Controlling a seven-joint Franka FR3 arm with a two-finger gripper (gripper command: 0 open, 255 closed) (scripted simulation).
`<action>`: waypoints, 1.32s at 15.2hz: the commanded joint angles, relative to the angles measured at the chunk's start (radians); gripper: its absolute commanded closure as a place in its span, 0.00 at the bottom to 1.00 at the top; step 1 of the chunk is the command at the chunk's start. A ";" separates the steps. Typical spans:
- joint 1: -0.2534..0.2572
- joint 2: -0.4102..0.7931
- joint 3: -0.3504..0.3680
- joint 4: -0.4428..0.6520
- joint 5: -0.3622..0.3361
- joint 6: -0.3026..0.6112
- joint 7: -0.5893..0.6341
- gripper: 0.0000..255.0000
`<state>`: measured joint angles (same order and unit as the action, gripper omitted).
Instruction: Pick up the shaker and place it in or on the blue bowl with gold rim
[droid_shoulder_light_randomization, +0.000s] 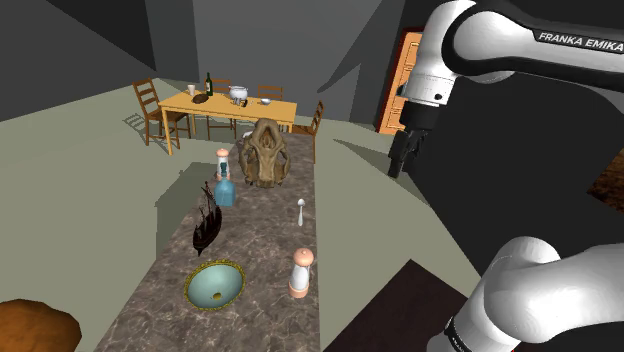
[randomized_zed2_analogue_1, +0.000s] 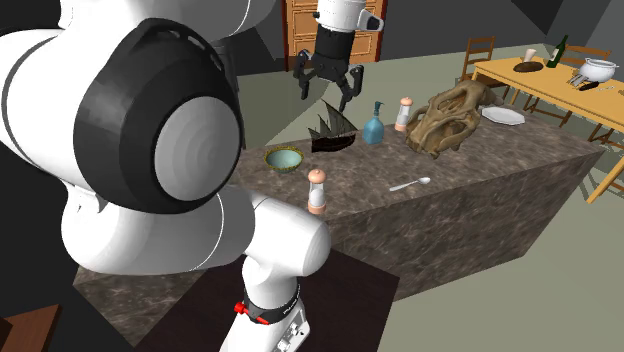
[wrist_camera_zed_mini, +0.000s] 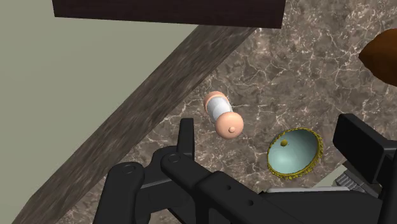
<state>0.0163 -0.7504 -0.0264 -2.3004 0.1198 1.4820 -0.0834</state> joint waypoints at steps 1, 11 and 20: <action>0.000 0.000 0.000 0.000 0.000 0.000 0.000 0.00; 0.015 0.147 0.107 -0.194 0.033 0.357 0.086 0.00; 0.021 0.419 0.198 -0.246 0.030 0.690 0.178 0.00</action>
<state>0.0379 -0.3697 0.1626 -2.5461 0.1540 2.1309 0.0838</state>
